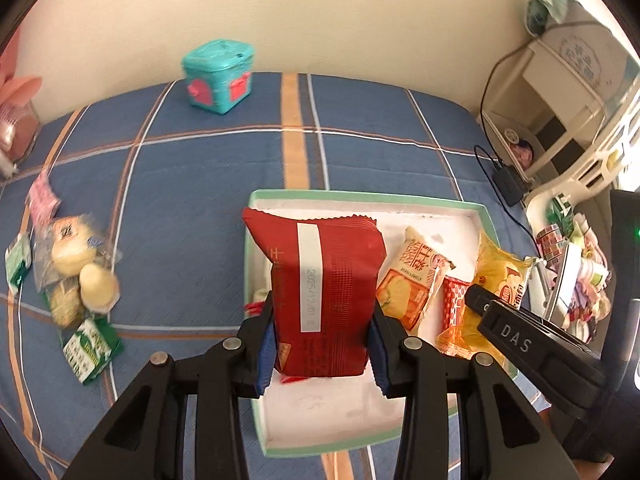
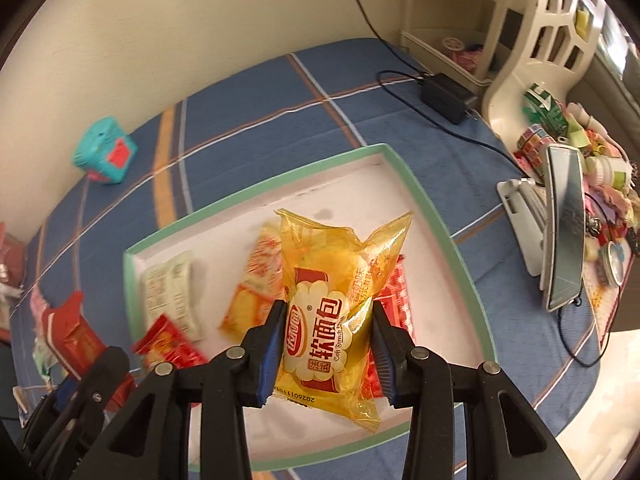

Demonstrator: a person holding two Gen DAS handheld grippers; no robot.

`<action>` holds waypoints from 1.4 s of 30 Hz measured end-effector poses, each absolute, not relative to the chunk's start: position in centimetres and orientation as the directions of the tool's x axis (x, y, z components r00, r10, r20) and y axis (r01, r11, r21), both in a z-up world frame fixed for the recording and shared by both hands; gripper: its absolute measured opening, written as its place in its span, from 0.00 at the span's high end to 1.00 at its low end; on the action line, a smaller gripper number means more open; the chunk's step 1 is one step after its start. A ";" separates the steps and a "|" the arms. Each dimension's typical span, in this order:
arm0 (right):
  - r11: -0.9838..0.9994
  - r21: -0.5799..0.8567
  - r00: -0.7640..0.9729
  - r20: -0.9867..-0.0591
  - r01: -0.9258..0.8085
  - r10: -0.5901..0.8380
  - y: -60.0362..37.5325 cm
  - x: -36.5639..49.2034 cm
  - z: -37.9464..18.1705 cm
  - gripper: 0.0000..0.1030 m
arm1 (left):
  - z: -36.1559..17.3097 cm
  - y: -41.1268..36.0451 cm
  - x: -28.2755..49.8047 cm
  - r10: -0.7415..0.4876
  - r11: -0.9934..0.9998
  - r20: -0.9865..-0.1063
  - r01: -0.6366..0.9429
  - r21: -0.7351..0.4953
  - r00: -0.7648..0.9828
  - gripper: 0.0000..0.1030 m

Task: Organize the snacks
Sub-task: 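Lower the bread bag and red box into the tray and open both grippers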

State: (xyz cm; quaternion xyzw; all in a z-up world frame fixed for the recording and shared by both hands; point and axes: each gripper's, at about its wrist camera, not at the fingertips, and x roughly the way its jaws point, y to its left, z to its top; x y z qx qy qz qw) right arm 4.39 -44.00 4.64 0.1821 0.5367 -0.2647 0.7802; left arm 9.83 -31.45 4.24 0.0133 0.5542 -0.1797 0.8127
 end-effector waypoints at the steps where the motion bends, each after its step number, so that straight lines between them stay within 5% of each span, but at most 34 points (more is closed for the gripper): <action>1: 0.789 -0.004 0.279 -0.934 0.614 -0.222 -44.4 4.5 4.4 0.59 | 4.2 -31.8 9.9 -0.276 0.933 -0.905 0.315 -0.172 0.324 0.60; 27: 0.780 -0.021 0.282 -0.926 0.625 -0.252 -48.2 7.6 2.2 0.58 | 0.9 -37.3 12.4 -0.285 0.903 -0.883 0.413 -0.117 0.374 0.60; 42: 0.802 -0.030 0.282 -0.927 0.597 -0.245 -46.2 6.7 4.1 0.55 | 2.5 -33.6 13.0 -0.202 0.946 -0.916 0.310 -0.092 0.346 0.56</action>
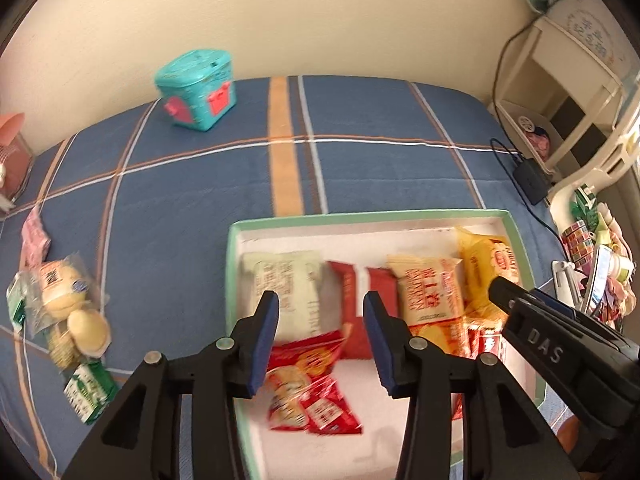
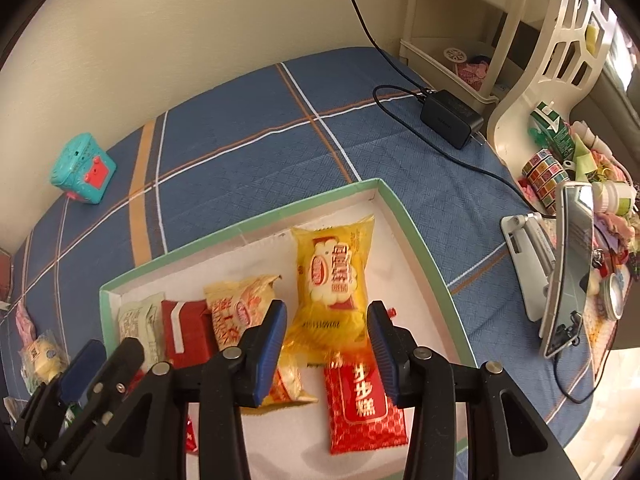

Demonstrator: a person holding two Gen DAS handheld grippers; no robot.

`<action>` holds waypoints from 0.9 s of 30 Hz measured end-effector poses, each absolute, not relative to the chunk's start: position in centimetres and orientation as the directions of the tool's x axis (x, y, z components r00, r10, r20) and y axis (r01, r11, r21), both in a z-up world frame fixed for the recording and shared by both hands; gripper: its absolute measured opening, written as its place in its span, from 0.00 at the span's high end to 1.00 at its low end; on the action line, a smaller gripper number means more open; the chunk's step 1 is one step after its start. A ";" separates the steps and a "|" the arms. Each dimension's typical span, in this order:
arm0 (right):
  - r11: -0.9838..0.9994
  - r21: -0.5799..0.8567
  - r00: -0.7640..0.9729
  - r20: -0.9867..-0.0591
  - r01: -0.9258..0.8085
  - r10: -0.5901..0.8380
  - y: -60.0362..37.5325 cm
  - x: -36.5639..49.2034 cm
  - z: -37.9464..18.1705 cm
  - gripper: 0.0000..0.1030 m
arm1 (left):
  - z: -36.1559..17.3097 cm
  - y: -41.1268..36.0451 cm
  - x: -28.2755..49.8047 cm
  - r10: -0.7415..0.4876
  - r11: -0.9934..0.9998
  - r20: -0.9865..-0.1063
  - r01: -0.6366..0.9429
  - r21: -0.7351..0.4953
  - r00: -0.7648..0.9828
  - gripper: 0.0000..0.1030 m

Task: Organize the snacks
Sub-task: 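Lower the bread bag and red box into the tray and open both grippers, then withdraw both open grippers from the tray toward the snack pile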

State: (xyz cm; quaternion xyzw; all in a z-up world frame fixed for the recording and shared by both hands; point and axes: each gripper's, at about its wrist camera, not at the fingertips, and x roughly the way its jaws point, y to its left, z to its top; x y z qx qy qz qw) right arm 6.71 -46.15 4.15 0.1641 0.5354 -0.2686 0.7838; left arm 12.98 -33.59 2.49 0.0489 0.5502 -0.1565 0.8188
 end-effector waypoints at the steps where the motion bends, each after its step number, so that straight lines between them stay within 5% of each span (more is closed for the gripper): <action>1: 0.804 -0.028 0.282 -0.929 0.594 -0.241 -45.8 6.6 4.2 0.55 | 2.6 -33.1 13.0 -0.196 0.950 -0.919 0.300 -0.091 0.342 0.56; 27: 0.881 -0.061 0.325 -0.916 0.468 -0.236 -35.7 2.3 6.6 0.44 | 5.0 -22.5 8.1 -0.143 0.985 -0.924 0.139 -0.099 0.355 0.41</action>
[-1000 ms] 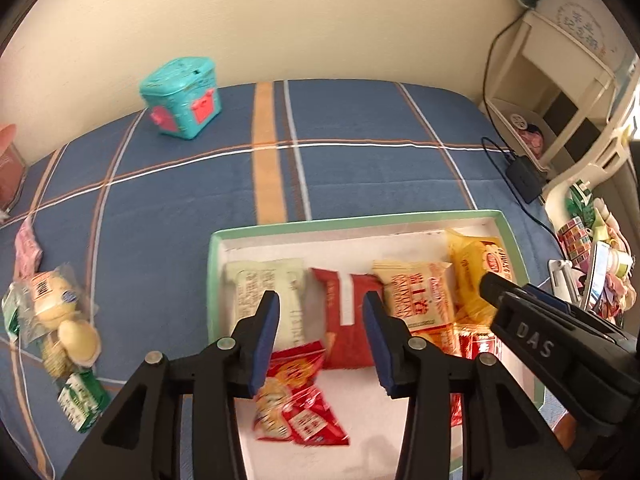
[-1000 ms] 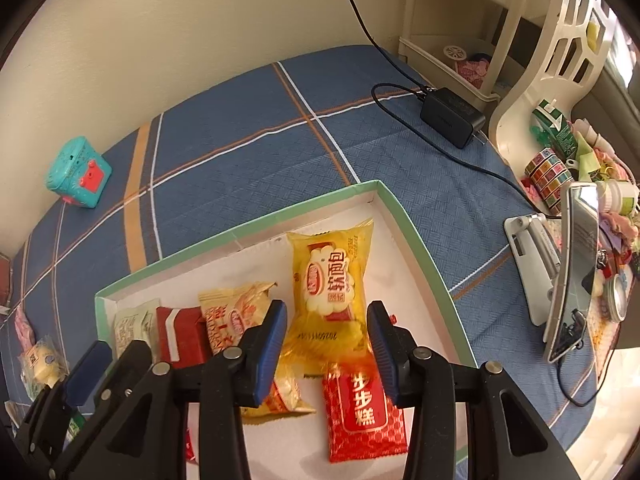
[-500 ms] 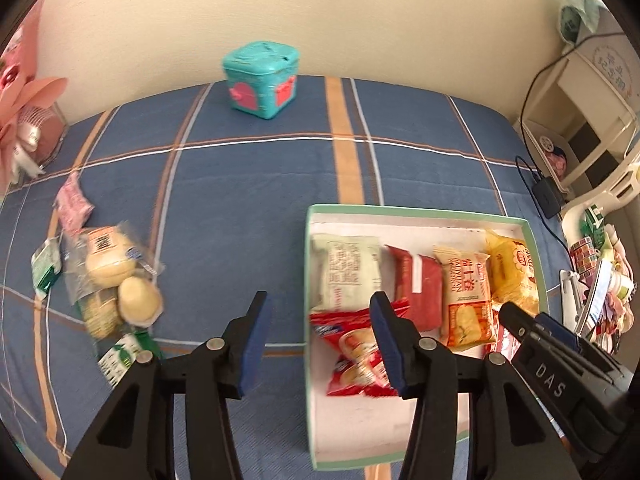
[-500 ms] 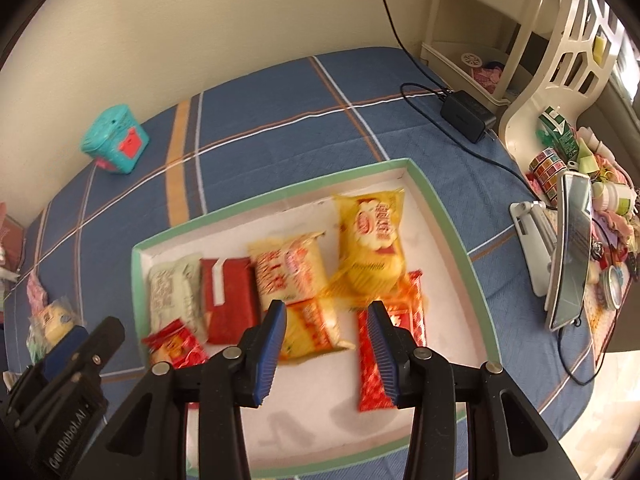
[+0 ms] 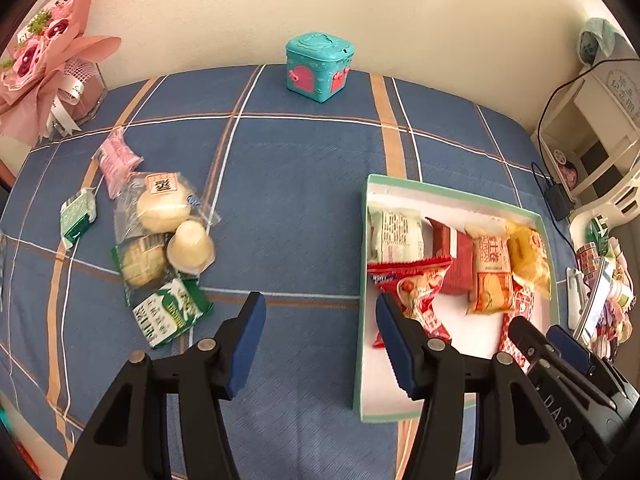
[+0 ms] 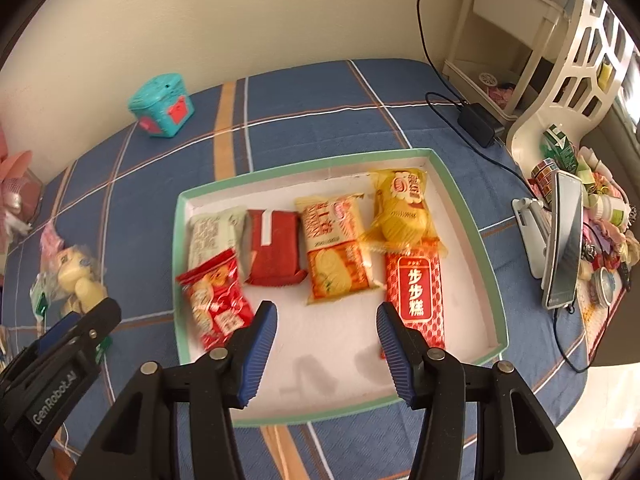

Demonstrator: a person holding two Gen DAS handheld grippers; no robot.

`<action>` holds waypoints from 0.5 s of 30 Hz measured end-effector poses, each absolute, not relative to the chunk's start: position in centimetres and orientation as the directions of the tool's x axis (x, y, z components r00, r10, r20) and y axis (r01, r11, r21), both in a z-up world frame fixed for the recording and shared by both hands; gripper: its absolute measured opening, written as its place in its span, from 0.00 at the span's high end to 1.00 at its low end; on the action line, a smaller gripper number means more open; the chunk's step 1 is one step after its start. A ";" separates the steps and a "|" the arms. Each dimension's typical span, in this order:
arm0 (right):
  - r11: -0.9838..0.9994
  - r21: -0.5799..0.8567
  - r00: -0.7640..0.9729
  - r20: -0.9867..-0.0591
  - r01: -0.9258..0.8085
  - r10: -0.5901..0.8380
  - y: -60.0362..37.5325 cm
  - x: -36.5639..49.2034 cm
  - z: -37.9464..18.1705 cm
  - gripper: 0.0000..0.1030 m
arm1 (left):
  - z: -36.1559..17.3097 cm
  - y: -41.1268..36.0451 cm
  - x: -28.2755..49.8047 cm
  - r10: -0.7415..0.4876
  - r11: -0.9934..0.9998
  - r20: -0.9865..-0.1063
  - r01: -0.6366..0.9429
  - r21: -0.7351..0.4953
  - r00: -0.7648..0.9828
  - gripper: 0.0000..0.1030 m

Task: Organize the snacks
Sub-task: 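Withdraw both open grippers from the tray toward the snack pile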

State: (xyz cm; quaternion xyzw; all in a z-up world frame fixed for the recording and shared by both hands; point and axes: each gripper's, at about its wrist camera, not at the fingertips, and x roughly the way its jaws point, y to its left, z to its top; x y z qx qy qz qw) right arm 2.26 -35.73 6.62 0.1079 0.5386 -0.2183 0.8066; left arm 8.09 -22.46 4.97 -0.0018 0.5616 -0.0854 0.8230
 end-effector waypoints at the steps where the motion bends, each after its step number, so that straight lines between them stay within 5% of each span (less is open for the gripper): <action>1: 0.883 -0.061 0.325 -0.916 0.466 -0.234 -35.4 2.0 6.6 0.43 | 5.1 -22.3 7.8 -0.142 0.985 -0.924 0.139 -0.098 0.356 0.40; 15: 0.899 -0.061 0.318 -0.923 0.434 -0.216 -33.0 0.1 6.0 0.31 | 4.8 -19.4 5.6 -0.123 0.991 -0.929 0.091 -0.098 0.349 0.33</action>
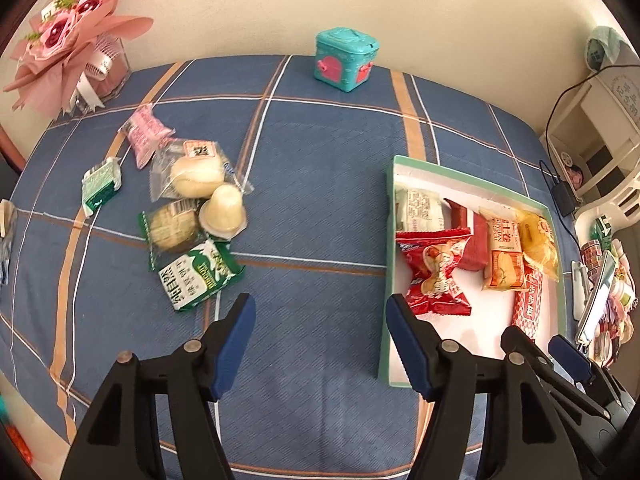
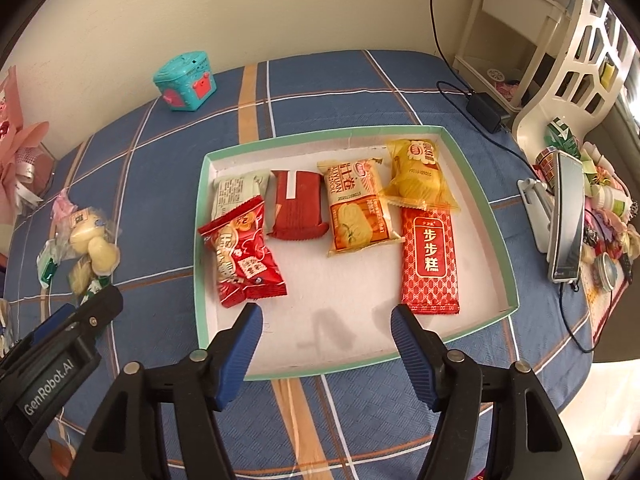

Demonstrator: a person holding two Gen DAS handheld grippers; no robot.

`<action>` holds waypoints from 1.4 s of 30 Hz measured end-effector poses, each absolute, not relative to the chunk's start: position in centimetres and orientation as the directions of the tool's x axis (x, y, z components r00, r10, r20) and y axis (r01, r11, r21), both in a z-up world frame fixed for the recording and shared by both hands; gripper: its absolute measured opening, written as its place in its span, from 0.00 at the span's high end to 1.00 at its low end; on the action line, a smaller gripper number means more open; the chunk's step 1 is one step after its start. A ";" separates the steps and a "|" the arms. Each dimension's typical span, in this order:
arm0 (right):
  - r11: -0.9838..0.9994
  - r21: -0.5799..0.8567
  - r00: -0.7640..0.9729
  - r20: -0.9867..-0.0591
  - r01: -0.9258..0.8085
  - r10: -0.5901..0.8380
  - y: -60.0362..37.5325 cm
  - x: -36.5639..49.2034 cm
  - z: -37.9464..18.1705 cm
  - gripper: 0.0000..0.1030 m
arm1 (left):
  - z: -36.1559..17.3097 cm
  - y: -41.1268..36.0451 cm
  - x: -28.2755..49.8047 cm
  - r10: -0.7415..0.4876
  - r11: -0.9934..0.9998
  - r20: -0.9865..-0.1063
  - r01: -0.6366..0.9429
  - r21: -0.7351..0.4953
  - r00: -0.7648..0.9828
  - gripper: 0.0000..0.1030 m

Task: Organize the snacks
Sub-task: 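Withdraw both open grippers from the tray toward the snack pile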

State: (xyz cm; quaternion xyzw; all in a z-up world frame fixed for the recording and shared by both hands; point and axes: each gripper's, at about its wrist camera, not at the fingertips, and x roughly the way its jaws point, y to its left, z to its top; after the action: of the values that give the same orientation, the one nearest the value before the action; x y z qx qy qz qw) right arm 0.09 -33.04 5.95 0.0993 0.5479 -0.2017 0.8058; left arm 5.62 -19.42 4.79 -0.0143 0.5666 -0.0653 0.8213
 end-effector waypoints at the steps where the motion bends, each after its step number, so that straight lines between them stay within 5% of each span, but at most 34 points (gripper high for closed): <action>1: 0.901 -0.062 0.318 -0.923 0.430 -0.216 -32.9 0.2 5.9 0.31 | 4.7 -19.3 5.6 -0.124 0.991 -0.930 0.089 -0.099 0.347 0.33; 7: 0.906 -0.070 0.316 -0.924 0.417 -0.216 -32.8 0.6 5.8 0.29 | 4.6 -18.3 6.0 -0.120 0.993 -0.930 0.061 -0.105 0.346 0.25; 9: 0.908 -0.072 0.315 -0.924 0.413 -0.217 -32.8 0.8 5.7 0.19 | 4.5 -18.0 6.2 -0.113 0.994 -0.933 0.044 -0.104 0.341 0.16; 17: 0.915 -0.075 0.320 -0.923 0.396 -0.214 -32.6 1.1 5.4 0.00 | 3.7 -16.7 6.6 -0.070 0.997 -0.941 -0.016 -0.079 0.332 0.09; 42: 0.954 -0.104 0.290 -0.938 0.281 -0.188 -28.2 3.7 2.8 0.00 | 1.1 -10.9 8.2 -0.006 0.993 -0.963 -0.113 -0.037 0.268 0.08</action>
State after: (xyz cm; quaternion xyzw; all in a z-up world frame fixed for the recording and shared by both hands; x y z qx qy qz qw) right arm 3.67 -28.15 2.81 0.0403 0.5775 -0.1460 0.8022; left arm 8.25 -10.85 1.07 -0.0493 0.6041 0.0339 0.7947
